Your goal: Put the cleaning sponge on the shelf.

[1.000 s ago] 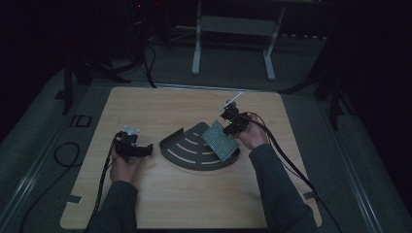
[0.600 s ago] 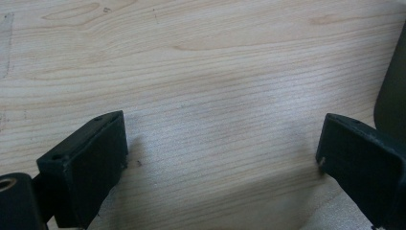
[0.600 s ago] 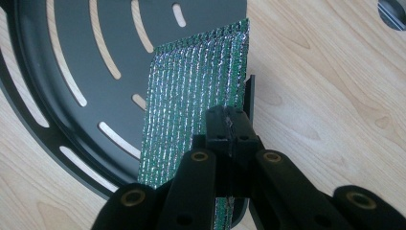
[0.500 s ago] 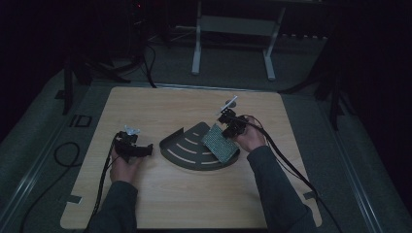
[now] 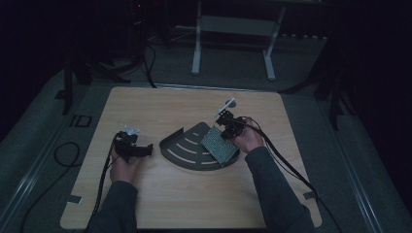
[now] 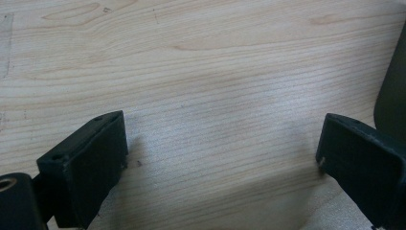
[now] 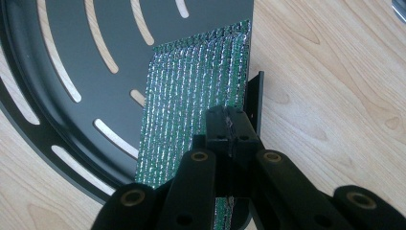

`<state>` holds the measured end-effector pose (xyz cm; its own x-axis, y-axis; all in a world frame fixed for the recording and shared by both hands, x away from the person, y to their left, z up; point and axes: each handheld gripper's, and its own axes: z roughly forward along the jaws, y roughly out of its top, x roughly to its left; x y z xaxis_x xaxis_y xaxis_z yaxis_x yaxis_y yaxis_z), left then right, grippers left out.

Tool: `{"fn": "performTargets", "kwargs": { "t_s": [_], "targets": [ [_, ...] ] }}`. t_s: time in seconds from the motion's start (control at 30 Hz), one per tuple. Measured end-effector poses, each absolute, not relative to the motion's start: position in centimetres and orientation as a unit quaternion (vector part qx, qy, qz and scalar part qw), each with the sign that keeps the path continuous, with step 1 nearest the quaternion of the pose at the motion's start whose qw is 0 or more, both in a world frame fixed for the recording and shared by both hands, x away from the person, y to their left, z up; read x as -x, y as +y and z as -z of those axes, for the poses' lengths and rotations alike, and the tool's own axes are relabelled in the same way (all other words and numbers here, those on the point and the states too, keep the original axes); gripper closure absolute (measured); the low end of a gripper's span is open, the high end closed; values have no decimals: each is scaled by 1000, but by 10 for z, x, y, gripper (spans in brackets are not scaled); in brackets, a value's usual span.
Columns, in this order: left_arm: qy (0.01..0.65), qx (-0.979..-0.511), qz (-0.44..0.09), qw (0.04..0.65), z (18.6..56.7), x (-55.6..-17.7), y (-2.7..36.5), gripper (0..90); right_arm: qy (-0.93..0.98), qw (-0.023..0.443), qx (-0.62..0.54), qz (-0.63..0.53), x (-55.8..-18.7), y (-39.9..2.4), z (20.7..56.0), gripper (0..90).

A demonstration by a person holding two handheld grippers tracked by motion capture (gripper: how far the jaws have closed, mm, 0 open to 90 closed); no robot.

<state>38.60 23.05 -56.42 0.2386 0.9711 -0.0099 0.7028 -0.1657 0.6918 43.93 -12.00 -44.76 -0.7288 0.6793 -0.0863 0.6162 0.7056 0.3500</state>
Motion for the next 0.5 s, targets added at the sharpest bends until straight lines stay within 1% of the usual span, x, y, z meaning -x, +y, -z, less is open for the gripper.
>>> {"fn": "performTargets", "kwargs": {
  "t_s": [0.07,0.5],
  "targets": [
    [574,-729,-226,296,564,-386,231,41,919,111,-350,-146,-440,-120,449,897],
    [574,-729,-227,297,564,-386,230,41,919,112,-353,-138,-443,-118,454,895]
  ]
}}
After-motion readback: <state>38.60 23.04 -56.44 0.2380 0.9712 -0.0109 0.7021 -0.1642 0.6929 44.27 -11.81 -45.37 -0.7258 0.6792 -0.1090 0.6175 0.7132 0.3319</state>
